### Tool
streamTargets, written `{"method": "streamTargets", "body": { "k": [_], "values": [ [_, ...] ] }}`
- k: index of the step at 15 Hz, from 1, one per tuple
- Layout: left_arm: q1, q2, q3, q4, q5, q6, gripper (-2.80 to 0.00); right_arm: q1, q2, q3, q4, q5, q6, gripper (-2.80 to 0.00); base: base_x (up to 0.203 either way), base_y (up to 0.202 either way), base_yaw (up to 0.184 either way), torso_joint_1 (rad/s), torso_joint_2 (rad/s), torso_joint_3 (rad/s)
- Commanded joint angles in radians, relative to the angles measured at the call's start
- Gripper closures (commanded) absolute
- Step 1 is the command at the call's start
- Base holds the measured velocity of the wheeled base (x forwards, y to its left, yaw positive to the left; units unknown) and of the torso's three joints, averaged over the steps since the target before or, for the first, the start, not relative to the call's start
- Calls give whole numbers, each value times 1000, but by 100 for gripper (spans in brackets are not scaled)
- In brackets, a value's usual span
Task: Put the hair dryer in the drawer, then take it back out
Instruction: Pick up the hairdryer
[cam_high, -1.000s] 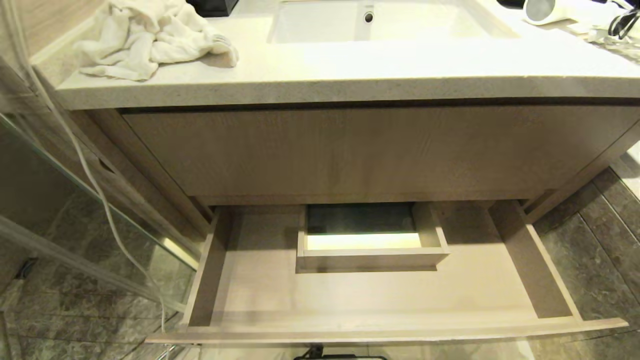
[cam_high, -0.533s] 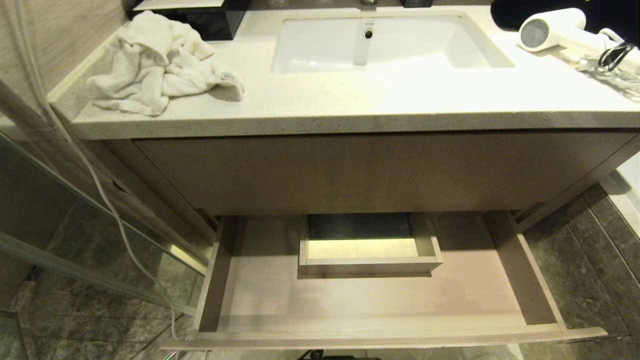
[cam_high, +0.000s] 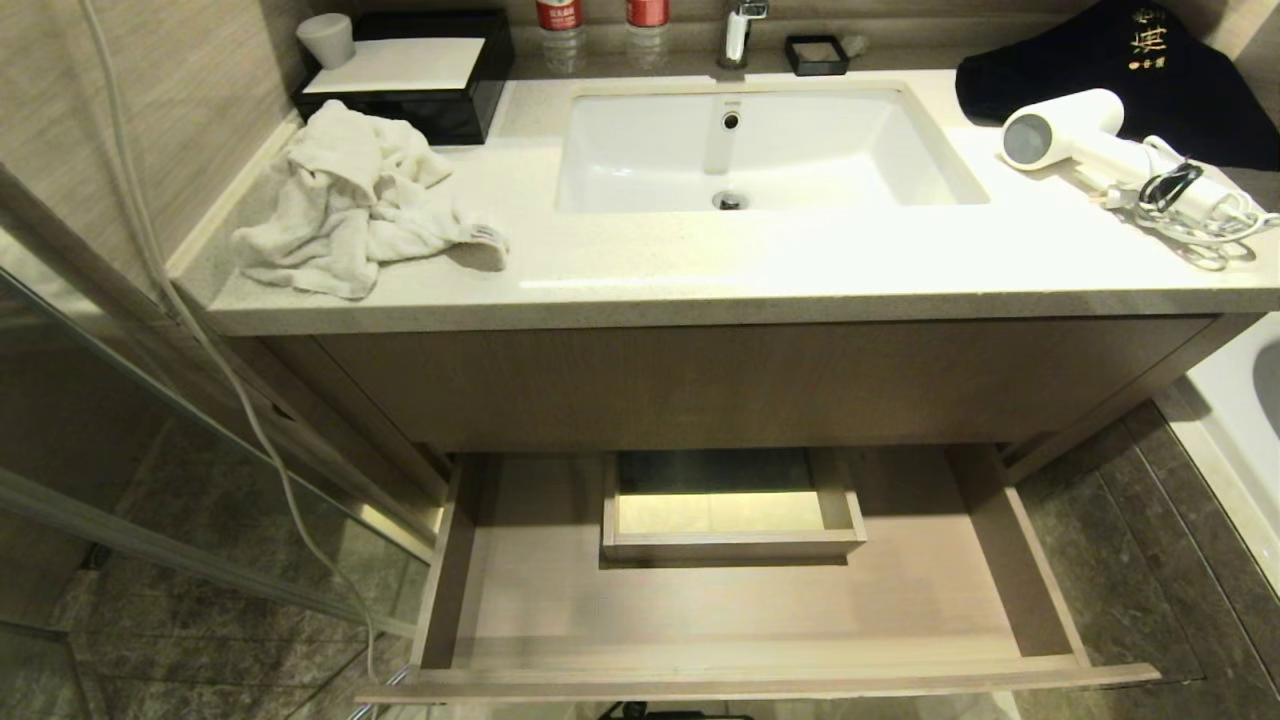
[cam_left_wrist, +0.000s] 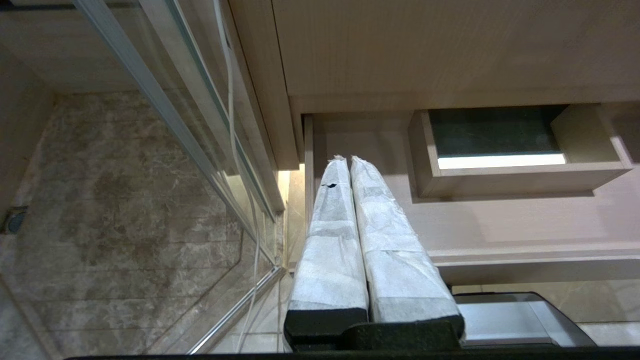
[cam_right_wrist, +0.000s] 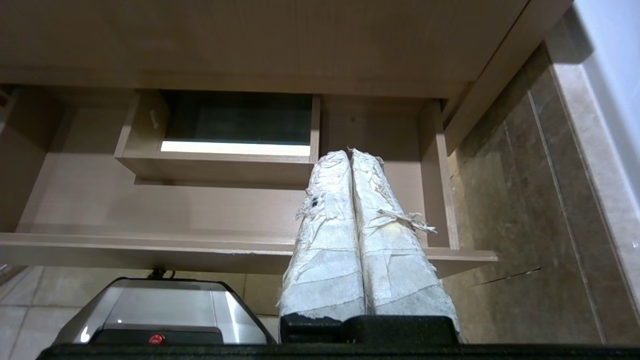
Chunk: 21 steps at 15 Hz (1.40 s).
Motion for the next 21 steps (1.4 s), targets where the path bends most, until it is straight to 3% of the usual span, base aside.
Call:
{"method": "streamTargets", "body": {
  "k": [1, 14, 21],
  "values": [
    [0, 0, 2, 1, 0, 0, 0, 0, 0, 0, -1, 0, 0, 0, 0, 0, 0, 300, -592, -283],
    [0, 1, 2, 1, 0, 0, 0, 0, 0, 0, 0, 2, -2, 0, 0, 0, 0, 211, -400, -194],
    [0, 1, 2, 1, 0, 0, 0, 0, 0, 0, -1, 2, -22, 0, 0, 0, 0, 58, -19, 41]
  ]
}}
